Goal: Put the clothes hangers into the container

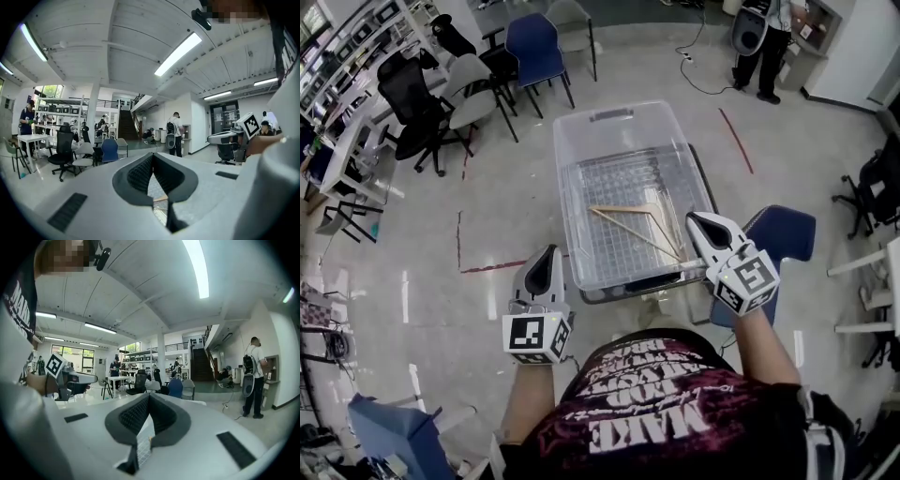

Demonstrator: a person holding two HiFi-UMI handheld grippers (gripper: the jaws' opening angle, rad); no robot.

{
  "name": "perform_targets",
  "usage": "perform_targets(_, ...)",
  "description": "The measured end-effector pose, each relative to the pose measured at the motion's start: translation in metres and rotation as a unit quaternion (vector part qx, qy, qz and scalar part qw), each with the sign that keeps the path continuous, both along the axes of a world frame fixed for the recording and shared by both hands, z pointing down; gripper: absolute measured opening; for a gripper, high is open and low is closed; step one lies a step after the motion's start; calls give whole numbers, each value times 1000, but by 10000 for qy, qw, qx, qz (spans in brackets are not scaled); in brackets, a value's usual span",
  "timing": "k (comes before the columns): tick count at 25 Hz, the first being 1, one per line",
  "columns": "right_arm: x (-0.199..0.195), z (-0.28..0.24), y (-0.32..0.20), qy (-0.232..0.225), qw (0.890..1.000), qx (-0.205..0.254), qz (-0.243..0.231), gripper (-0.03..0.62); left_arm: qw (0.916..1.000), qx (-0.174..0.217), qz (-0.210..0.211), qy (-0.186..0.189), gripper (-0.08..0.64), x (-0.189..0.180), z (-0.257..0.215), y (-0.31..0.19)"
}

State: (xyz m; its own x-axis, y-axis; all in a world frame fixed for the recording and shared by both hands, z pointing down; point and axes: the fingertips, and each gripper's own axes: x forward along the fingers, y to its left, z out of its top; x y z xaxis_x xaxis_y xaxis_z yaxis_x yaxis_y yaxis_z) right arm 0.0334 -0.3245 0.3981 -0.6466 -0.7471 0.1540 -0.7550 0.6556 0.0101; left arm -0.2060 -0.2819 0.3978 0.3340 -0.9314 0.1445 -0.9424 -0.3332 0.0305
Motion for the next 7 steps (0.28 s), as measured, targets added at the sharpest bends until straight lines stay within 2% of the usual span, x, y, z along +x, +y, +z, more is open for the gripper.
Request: perform_targets(7, 3, 15, 8, -28, 9999, -162, -14, 3, 9999, -87, 122, 2, 6, 18, 15, 6)
